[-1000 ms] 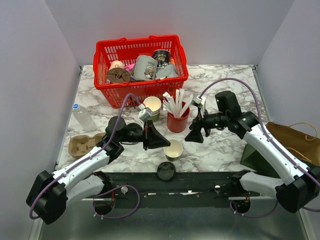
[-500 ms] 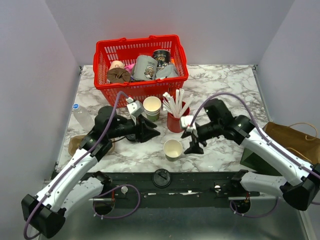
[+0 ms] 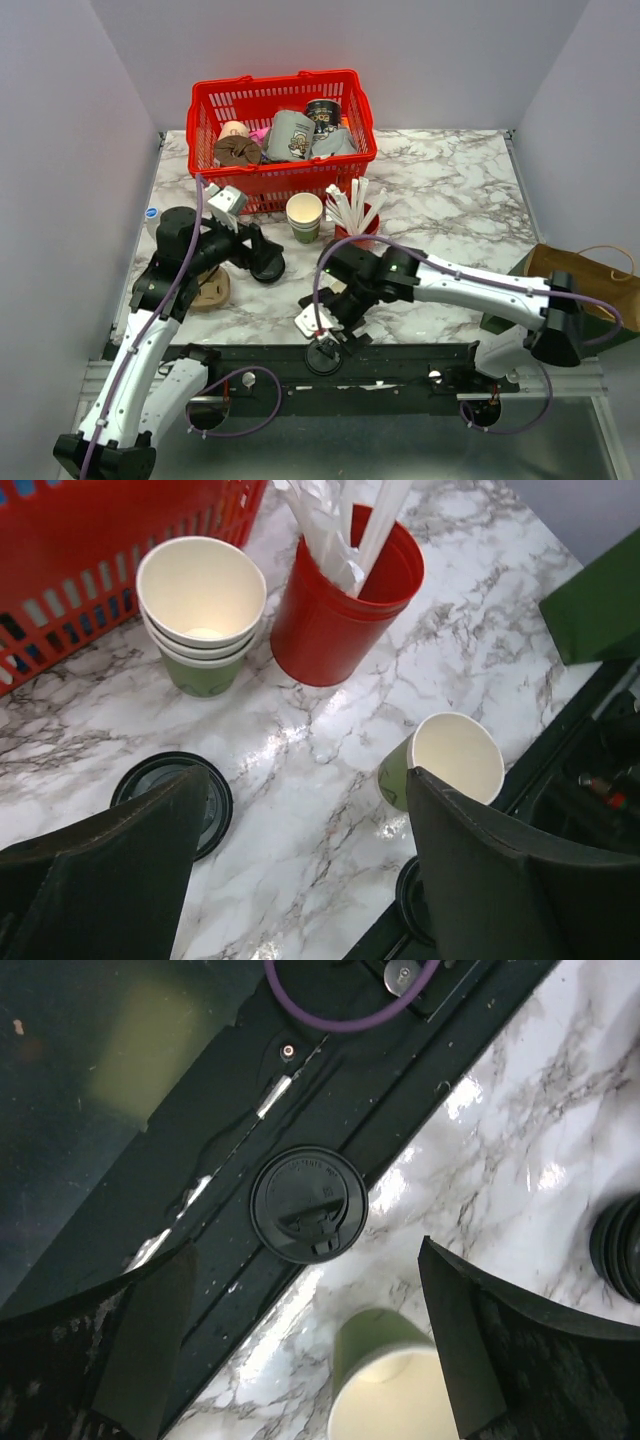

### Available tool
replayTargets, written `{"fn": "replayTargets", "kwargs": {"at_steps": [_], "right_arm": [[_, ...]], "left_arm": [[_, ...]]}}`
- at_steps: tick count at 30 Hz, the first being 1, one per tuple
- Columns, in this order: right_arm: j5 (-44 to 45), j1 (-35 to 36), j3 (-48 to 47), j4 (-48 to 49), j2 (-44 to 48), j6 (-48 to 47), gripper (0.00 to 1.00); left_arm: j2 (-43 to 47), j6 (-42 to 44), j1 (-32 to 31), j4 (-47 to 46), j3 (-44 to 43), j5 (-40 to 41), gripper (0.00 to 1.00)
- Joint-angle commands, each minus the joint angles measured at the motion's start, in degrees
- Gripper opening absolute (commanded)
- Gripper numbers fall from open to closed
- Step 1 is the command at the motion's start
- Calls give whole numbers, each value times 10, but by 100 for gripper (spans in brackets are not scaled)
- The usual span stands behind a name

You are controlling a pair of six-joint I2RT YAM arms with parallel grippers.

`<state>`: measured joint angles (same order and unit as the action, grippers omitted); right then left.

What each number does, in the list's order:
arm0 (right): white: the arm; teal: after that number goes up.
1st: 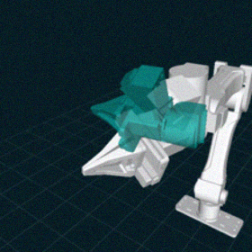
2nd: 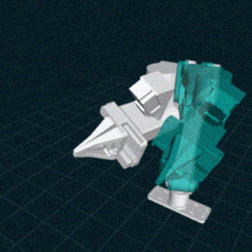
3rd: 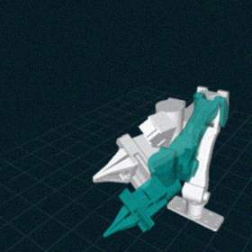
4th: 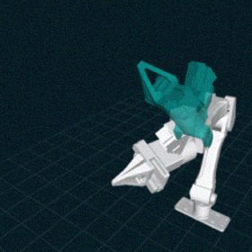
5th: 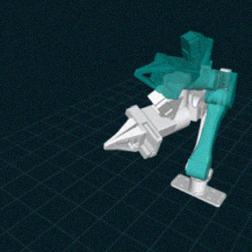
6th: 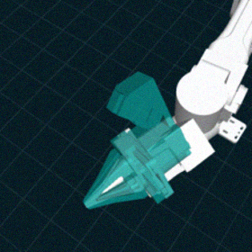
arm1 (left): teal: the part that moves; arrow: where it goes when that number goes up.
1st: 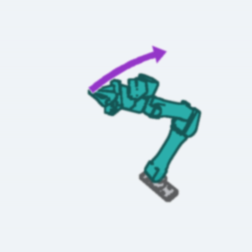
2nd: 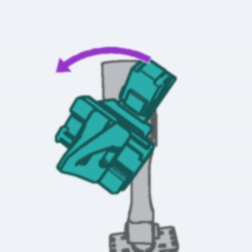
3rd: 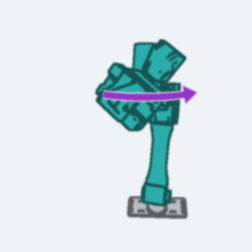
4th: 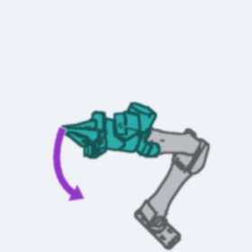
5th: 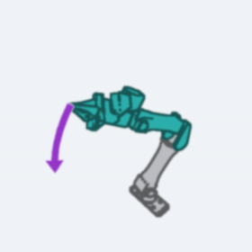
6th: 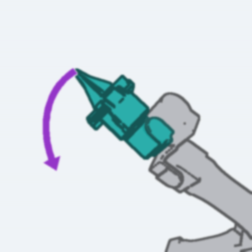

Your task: Pack the takeout coffee

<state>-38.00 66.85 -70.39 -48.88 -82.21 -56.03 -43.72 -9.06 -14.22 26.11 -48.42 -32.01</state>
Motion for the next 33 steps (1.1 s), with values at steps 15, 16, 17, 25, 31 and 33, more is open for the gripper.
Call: {"fn": "replayTargets", "kwargs": {"at_steps": [15,16,17,25,31,33], "right_arm": [[117,61,-24,4,-137,-42,100],[117,63,-19,0,-140,-44,100],[117,66,-14,4,-140,-44,100],[154,80,5,46,-164,-28,100],[166,88,7,65,-178,-23,100],[167,91,4,62,-189,-22,100]], "left_arm": [[39,-3,89,36,-12,123,99],[42,-1,92,36,-11,115,99],[44,1,96,34,-11,107,99],[51,-23,107,3,25,63,98],[58,-35,113,-4,40,49,99],[59,-33,113,-4,44,49,98]]}}
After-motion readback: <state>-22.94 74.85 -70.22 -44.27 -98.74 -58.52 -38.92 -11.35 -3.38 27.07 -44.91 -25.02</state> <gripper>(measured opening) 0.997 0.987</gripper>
